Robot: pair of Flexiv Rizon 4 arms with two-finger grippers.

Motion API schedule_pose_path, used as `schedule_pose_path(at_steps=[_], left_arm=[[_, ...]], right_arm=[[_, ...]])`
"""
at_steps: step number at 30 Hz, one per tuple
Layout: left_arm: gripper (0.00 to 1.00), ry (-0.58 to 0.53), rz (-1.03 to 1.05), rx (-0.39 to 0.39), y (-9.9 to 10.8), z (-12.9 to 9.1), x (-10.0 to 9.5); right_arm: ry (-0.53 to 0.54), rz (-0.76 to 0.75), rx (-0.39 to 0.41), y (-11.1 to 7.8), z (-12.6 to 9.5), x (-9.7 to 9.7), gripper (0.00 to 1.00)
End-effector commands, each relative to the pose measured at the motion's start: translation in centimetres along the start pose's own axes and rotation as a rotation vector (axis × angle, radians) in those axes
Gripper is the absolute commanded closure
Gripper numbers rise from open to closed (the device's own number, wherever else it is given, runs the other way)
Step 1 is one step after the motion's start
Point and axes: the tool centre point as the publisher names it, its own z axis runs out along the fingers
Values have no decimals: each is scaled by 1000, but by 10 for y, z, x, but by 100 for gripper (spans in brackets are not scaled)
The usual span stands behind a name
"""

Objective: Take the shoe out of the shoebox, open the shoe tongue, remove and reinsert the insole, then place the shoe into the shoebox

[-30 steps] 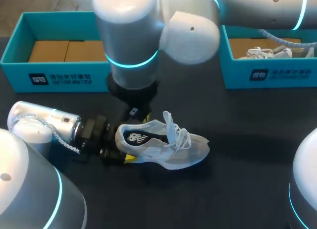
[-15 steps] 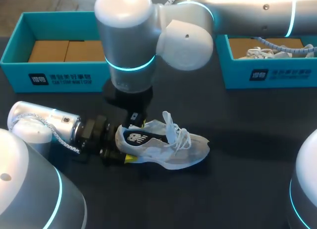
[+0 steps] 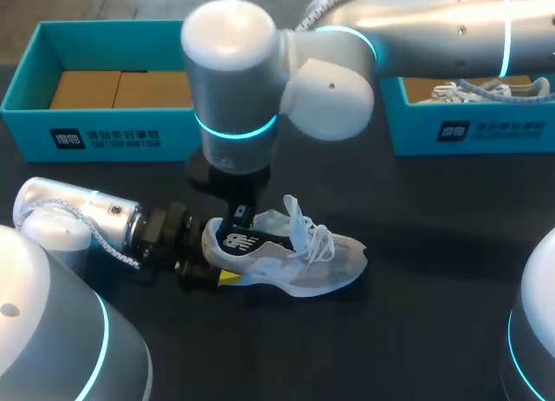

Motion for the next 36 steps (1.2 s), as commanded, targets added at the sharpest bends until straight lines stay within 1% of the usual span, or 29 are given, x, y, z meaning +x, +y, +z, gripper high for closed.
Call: schedule_pose_path(at_steps=[1,3,8,13,17,20,25,30,36], left_arm=[[100,0,1,0,4,-1,-1],[100,0,1,0,4,-1,-1],[100,0,1,0,4,-1,-1],[100,0,1,0,4,-1,-1],[100,0,1,0,4,-1,-1],[100,0,1,0,4,-1,-1],[100,0,1,0,4,-1,-1],[100,0,1,0,4,-1,-1],[100,0,1,0,4,-1,-1]], right_arm=[[16,6,-28,-8,16,-6,100],[12,5,-37,-9,20,-7,100],[5,12,-31,-12,30,-12,100],[-5,35,-63,-18,44,-16,100],[-30,26,-76,-17,50,-19,100],[-48,26,-67,-16,54,-20,100],[-99,34,-69,-16,59,-18,100],[-115,59,-68,-25,61,-19,100],[-135,90,-48,-35,60,-22,100]])
